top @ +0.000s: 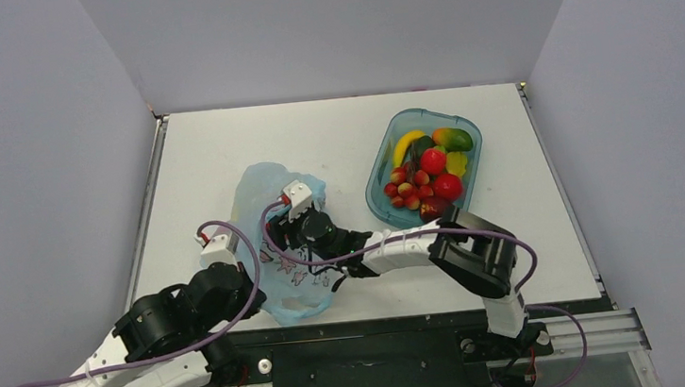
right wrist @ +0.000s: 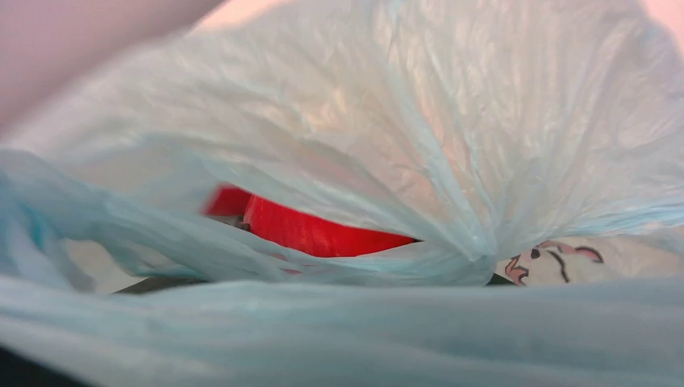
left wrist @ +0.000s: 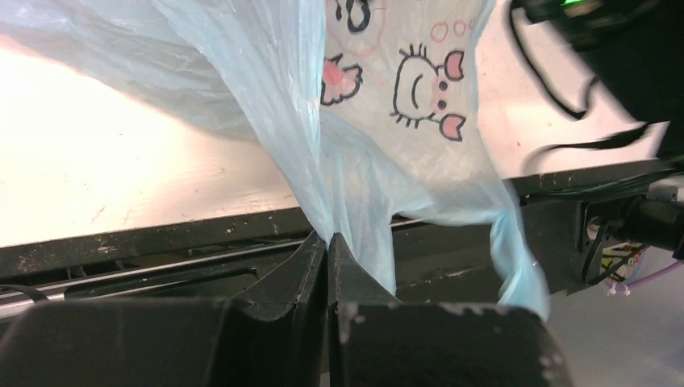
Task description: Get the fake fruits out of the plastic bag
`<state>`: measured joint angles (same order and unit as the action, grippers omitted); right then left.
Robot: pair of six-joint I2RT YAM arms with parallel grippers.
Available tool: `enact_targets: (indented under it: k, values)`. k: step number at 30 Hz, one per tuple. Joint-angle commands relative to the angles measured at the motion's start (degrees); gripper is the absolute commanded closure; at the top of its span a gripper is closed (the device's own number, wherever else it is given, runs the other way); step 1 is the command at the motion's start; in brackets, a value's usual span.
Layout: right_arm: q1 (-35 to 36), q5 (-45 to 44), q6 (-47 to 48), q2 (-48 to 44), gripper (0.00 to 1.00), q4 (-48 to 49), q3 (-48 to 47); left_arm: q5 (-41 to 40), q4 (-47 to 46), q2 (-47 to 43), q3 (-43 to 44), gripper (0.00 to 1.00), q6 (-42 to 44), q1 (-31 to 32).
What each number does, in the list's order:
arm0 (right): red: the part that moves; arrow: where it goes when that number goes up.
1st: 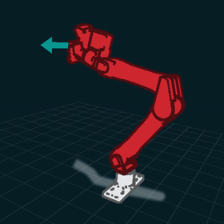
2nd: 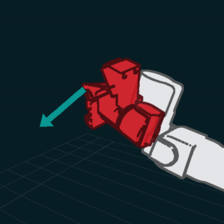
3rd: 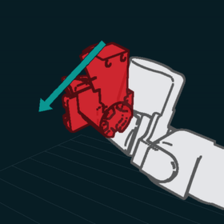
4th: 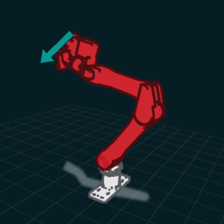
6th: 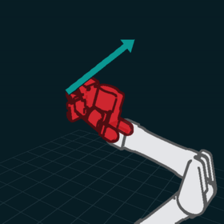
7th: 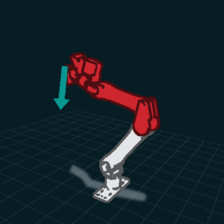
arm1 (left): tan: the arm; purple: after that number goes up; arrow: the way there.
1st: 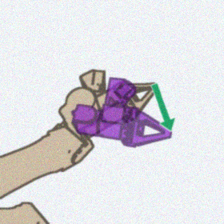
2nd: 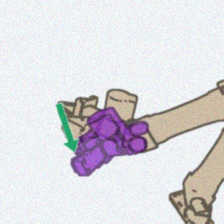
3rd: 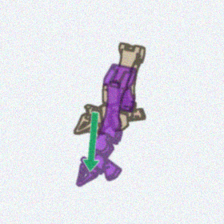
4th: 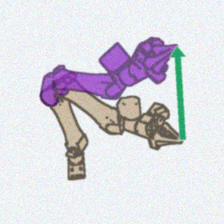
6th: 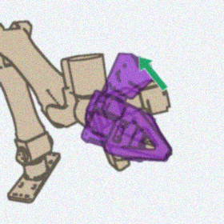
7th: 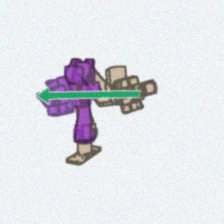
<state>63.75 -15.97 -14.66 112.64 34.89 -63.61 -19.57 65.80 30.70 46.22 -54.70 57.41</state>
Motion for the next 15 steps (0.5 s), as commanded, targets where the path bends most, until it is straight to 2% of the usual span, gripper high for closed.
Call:
enact_targets:
  k: [1,6,10,15]
  values:
    - [-4.66,20.84,-6.29,-7.32,0.96,1.91,3.01,-3.76,1.70,-1.76,0.77,1.00,-2.72,0.17]
    - [-7.71,34.27,-11.56,-9.08,1.00,3.62,5.26,-3.50,0.93,-1.11,0.79,1.00,-2.44,0.16]
    - [-7.94,38.41,-13.25,-13.02,1.00,4.19,9.08,-3.13,0.05,-0.31,1.34,1.00,-1.45,0.20]
    - [-7.99,43.83,-13.99,-19.35,1.00,0.31,13.87,-3.30,-0.71,1.39,2.74,1.00,1.28,0.17]
